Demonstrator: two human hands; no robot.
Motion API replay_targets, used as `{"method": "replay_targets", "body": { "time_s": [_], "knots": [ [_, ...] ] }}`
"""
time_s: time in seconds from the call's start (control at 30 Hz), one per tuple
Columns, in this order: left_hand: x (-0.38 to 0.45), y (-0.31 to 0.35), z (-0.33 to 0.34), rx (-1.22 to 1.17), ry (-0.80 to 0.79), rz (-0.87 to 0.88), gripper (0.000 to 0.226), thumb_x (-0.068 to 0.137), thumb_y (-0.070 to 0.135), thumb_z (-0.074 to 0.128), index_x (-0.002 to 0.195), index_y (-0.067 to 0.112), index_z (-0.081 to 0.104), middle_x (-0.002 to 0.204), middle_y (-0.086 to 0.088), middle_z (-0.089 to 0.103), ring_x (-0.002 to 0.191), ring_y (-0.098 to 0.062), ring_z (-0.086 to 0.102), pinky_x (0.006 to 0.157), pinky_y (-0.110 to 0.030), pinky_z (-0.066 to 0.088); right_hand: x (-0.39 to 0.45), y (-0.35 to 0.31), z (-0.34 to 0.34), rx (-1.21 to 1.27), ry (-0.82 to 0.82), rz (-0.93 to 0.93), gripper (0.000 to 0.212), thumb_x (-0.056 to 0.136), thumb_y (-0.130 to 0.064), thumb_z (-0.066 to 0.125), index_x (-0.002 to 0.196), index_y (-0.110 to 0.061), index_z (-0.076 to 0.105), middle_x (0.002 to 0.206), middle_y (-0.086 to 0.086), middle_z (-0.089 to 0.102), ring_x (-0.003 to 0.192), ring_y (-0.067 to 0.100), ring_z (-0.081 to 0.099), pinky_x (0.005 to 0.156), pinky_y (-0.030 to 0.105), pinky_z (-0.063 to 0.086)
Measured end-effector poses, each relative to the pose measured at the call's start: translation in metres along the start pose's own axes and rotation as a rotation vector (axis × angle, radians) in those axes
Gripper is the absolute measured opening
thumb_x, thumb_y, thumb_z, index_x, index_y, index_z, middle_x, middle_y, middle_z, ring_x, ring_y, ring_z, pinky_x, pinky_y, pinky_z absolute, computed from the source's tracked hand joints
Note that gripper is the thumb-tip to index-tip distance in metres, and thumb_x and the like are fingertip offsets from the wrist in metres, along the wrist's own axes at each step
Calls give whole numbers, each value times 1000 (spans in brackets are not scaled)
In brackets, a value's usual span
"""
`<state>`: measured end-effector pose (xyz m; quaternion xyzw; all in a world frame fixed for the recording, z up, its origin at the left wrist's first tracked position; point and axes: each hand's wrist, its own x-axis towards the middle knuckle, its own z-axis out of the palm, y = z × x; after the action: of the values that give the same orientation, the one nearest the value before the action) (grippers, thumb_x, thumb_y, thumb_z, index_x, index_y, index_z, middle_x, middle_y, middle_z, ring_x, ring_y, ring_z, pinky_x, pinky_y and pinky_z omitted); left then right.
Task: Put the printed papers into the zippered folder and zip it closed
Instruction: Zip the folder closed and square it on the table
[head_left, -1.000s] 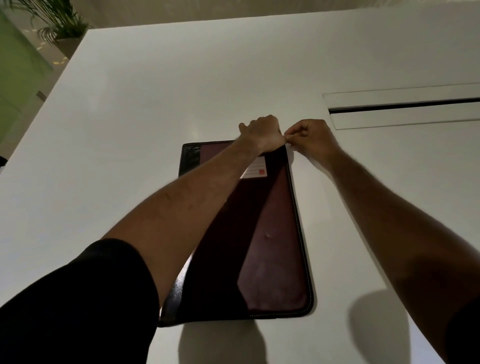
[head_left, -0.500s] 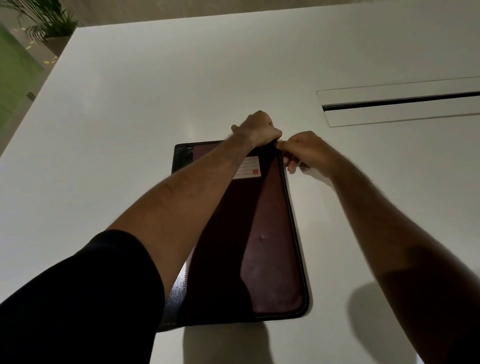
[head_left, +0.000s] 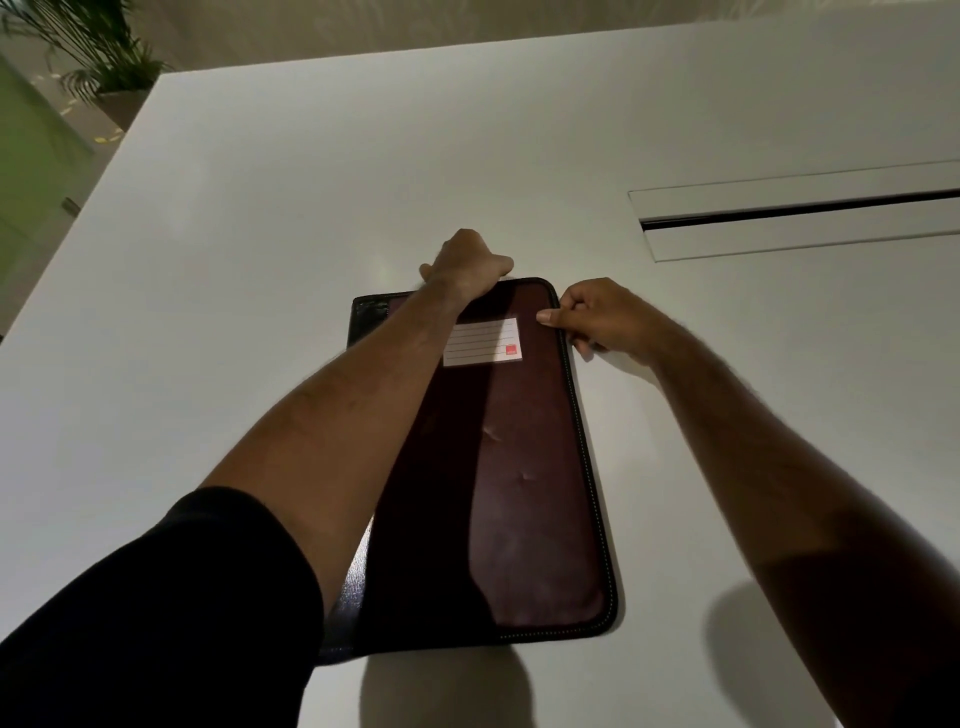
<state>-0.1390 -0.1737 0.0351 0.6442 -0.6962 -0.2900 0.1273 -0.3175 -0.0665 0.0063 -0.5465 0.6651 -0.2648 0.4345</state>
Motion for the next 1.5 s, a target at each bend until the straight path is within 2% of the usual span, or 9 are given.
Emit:
{"method": "replay_targets", "body": {
  "time_s": [0.3, 0.5, 0.67, 0.9, 1.1, 1.23, 1.33, 1.4, 1.5],
  "knots": [
    [1, -52, -34, -84, 36, -73, 27, 74, 25, 68, 63, 16, 46, 61, -1, 47, 67, -26, 50, 79, -41, 39, -1, -3, -1, -20, -6, 8, 38, 95, -44, 75, 86, -9, 64, 52, 5, 66, 39, 7, 53, 41, 14, 39],
    [2, -82, -54, -27, 91, -99, 20, 77, 27, 70, 70, 15, 57, 66, 3, 57, 76, -24, 58, 100, -49, 44, -4, -5, 1, -55, 12, 11, 36, 97, -42, 74, 84, -11, 63, 53, 5, 66, 41, 8, 53, 47, 20, 41],
    [-1, -111, -73, 104, 209, -99, 14, 79, 31, 69, 81, 17, 68, 75, 10, 62, 88, -22, 58, 89, -41, 29, -4, -4, 3, -65, 37, 11, 36, 97, -42, 74, 83, -11, 63, 52, 5, 65, 43, 11, 53, 49, 21, 42],
    [-12, -134, -80, 118, 270, -64, 13, 81, 26, 68, 85, 14, 68, 86, 5, 68, 90, -24, 59, 88, -40, 30, -7, -7, 6, -80, 59, 35, 38, 97, -41, 74, 88, -5, 65, 52, 5, 67, 42, 9, 52, 51, 24, 42],
    [-33, -148, -68, -36, 295, 0, 28, 96, 37, 63, 105, 11, 68, 109, -6, 67, 101, -26, 66, 91, -41, 54, -28, -12, 20, -88, 189, 73, 34, 99, -39, 71, 98, -6, 62, 73, 9, 72, 52, 14, 64, 43, 25, 53],
    [-73, -161, -54, -124, 263, -37, 55, 95, 50, 61, 129, 7, 60, 128, -12, 57, 108, -27, 64, 96, -41, 52, -64, -2, 39, -224, 329, 38, 35, 98, -49, 68, 110, -16, 64, 103, 1, 67, 75, 13, 66, 47, 14, 42],
    [-114, -173, -43, -111, 247, -13, 46, 95, 51, 59, 105, 6, 64, 111, -16, 62, 92, -28, 64, 77, -35, 49, -94, 7, 51, -231, 336, 33, 52, 98, -53, 67, 134, -15, 63, 119, 0, 59, 99, 13, 59, 61, 13, 38],
    [-141, -179, -39, -131, 237, -15, 41, 96, 50, 58, 90, 9, 59, 101, -17, 62, 85, -28, 62, 70, -32, 42, -113, 10, 58, -202, 319, 51, 56, 97, -53, 67, 140, -17, 61, 125, 1, 59, 100, 11, 59, 65, 10, 38],
    [-174, -185, -36, -162, 237, -22, 38, 97, 49, 59, 95, 12, 66, 102, -11, 62, 87, -20, 60, 72, -31, 41, -138, 14, 66, -161, 289, 39, 53, 97, -52, 68, 139, -20, 63, 128, -1, 61, 92, -1, 63, 64, 5, 43]
  ]
}}
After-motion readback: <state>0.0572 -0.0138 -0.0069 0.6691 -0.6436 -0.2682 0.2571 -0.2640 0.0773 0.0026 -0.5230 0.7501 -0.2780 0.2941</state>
